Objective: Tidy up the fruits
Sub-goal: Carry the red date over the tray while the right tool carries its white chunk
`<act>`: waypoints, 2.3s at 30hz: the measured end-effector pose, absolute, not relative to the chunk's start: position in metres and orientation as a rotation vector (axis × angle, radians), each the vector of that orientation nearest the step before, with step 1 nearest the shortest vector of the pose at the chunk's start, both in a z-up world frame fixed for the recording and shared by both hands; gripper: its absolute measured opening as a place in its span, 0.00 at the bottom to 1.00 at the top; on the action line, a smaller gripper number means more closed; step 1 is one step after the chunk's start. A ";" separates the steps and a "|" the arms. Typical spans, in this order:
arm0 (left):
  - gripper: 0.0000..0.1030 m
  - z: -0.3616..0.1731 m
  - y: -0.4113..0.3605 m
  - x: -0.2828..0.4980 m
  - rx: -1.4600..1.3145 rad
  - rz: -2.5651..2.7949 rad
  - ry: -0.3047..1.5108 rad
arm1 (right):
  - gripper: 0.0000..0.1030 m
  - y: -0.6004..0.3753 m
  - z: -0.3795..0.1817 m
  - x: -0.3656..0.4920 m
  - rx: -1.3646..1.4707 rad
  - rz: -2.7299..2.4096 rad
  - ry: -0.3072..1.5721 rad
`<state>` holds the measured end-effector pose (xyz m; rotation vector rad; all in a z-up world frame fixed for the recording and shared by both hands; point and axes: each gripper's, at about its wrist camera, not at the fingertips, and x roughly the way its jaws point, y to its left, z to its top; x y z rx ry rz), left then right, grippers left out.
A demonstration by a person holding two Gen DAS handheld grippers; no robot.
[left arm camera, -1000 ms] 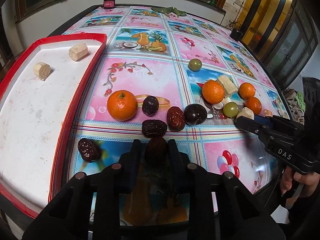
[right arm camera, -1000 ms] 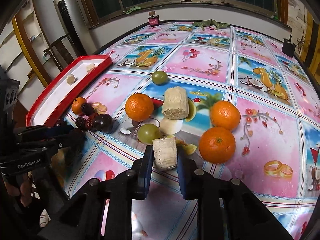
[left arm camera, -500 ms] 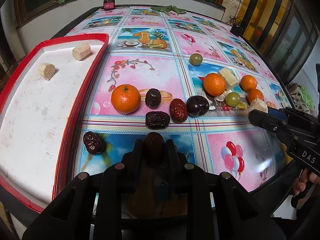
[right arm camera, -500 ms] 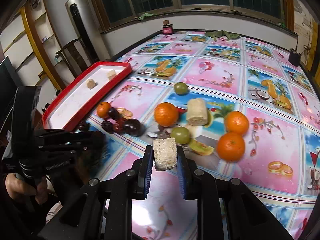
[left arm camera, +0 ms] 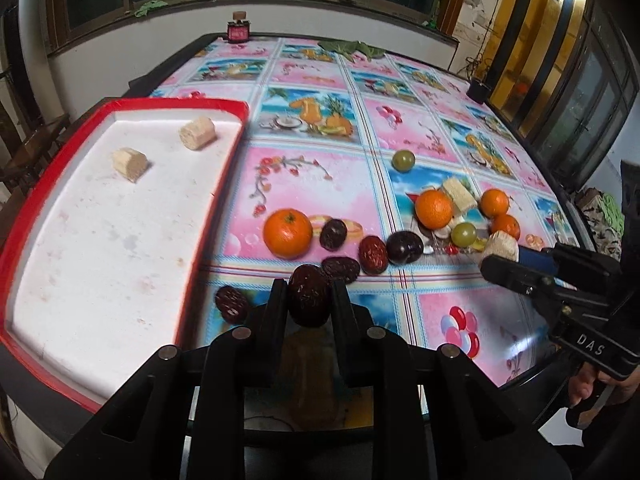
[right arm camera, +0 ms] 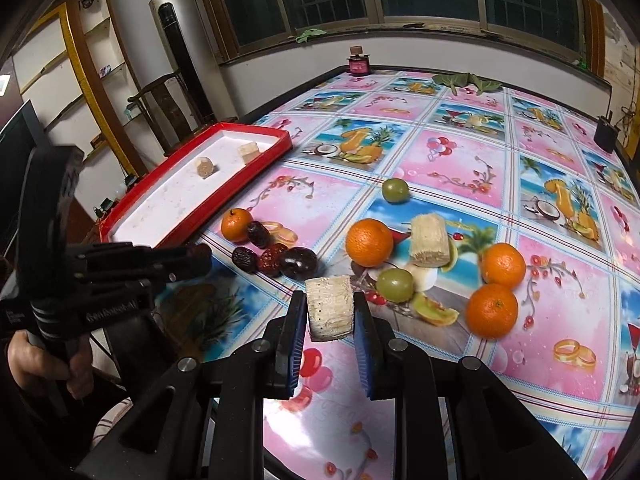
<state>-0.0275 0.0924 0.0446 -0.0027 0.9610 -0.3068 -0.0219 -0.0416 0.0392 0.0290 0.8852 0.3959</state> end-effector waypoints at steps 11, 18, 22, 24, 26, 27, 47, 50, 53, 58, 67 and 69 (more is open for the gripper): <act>0.18 0.060 0.131 -0.019 -0.054 -0.229 0.925 | 0.22 -0.029 0.045 -0.017 0.037 0.450 0.868; 0.18 0.064 0.158 -0.013 -0.075 -0.175 0.915 | 0.22 -0.016 0.052 -0.012 0.036 0.488 0.860; 0.18 0.066 0.169 -0.011 -0.080 -0.157 0.908 | 0.22 -0.005 0.059 -0.008 0.044 0.539 0.852; 0.18 0.067 0.174 -0.010 -0.083 -0.150 0.908 | 0.22 -0.001 0.063 -0.004 0.049 0.563 0.852; 0.18 0.067 0.177 -0.008 -0.085 -0.145 0.908 | 0.22 0.006 0.067 0.001 0.056 0.589 0.854; 0.18 0.067 0.179 -0.007 -0.084 -0.142 0.909 | 0.22 0.009 0.069 0.003 0.052 0.596 0.852; 0.18 0.060 0.207 0.021 -0.118 -0.130 0.946 | 0.22 0.083 0.091 0.059 0.000 0.743 0.822; 0.18 0.058 0.212 0.030 -0.127 -0.140 0.956 | 0.22 0.087 0.086 0.077 0.005 0.745 0.843; 0.18 0.053 0.216 0.043 -0.140 -0.144 0.974 | 0.22 0.094 0.078 0.097 0.008 0.748 0.879; 0.18 0.041 0.214 0.062 -0.136 -0.150 1.001 | 0.22 0.117 0.059 0.126 -0.025 0.734 0.931; 0.18 0.027 0.207 0.073 -0.135 -0.176 1.027 | 0.22 0.141 0.028 0.159 -0.071 0.713 0.985; 0.18 0.026 0.204 0.074 -0.126 -0.180 1.025 | 0.22 0.144 0.024 0.162 -0.089 0.714 0.989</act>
